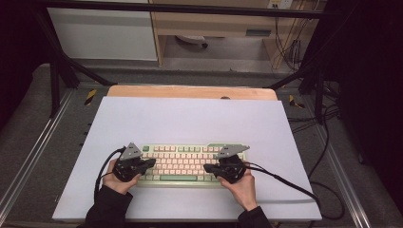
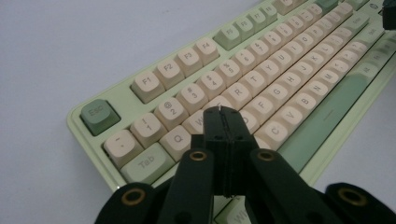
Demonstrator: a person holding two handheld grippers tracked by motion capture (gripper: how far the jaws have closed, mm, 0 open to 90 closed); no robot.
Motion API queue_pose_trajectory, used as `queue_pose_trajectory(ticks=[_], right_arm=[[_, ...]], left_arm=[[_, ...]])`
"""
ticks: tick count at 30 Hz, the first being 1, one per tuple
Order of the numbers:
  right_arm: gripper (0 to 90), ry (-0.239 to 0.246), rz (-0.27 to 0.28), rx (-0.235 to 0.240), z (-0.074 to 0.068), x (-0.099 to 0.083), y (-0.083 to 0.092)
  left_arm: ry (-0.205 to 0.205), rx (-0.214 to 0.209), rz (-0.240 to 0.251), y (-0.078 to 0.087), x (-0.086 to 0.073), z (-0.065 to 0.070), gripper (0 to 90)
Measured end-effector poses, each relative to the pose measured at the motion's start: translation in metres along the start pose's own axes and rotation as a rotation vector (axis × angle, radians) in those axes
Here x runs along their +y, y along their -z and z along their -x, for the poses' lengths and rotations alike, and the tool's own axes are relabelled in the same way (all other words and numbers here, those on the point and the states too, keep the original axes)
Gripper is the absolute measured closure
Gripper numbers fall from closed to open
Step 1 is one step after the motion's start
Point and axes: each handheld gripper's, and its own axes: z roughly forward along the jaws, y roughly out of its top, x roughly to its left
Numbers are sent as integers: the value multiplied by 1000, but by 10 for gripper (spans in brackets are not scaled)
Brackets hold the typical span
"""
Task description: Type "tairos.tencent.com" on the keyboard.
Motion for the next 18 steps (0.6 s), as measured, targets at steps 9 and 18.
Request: queue_pose_trajectory(ticks=[9, 18], right_arm=[[900, 15, -10, 15, -9, 7, -11], [900, 30, -17, 42, -21, 18, -28]], left_arm=[[9, -1, 7, 7, -6, -4, 897], [14, -4, 11, 8, -7, -6, 897]])
